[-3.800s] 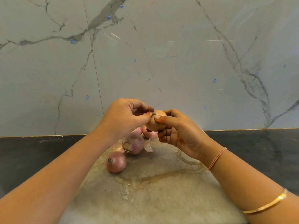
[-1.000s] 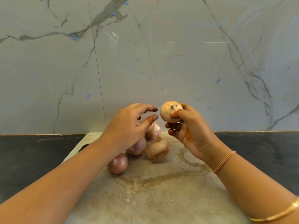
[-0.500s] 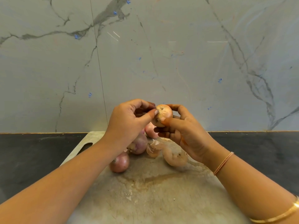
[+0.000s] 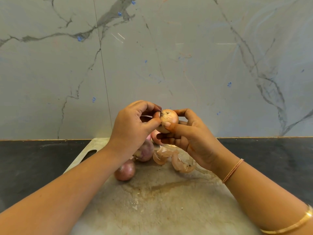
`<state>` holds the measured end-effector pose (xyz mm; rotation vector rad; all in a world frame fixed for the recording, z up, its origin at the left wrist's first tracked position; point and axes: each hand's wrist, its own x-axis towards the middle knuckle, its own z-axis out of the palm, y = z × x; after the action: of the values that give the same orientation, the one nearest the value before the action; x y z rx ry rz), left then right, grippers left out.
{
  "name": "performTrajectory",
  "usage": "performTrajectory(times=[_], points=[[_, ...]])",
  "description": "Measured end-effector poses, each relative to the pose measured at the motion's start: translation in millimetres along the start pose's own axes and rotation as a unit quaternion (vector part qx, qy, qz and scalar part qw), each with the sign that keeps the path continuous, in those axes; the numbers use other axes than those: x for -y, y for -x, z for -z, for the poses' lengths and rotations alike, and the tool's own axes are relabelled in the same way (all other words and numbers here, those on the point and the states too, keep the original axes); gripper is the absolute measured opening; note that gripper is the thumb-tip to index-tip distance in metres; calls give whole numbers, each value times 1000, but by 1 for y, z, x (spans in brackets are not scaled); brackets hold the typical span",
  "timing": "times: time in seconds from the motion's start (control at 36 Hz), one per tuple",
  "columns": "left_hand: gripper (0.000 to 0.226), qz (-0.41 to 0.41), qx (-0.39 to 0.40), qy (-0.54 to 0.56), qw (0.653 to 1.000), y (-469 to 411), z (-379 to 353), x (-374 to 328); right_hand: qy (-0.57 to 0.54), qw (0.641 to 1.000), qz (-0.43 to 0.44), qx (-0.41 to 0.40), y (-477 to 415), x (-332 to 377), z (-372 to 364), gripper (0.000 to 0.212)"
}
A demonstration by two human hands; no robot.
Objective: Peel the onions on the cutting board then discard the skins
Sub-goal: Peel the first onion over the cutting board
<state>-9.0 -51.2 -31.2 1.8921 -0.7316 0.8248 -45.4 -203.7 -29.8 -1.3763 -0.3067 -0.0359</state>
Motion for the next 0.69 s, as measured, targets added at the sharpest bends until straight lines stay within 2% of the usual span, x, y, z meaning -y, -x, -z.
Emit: performTrajectory(times=[0.14,0.25,0.42,0.56,0.61,0.69], points=[[11,-8,4,-18,1000,-3,1,4,-42,999,-19,-10,-3,-1,2,27],[11,14,-7,-11,1000,-3,2,6,-60,998,-31,-13,-5,-1,3,40],[9,9,-22,-19,1000,-1,1,5,-89,995,-50,-10,-5,-2,5,25],[20,27,-46,-5,999,-2,2,3,-91,994,-66,-16,-8,-2,6,28],[21,21,-36,28,999,-1,3,0,-85,994,-64,-19,-8,-3,5,28],[20,16,31,76,997,0,2,-4,-67,996,-54,-16,-8,-4,4,26]])
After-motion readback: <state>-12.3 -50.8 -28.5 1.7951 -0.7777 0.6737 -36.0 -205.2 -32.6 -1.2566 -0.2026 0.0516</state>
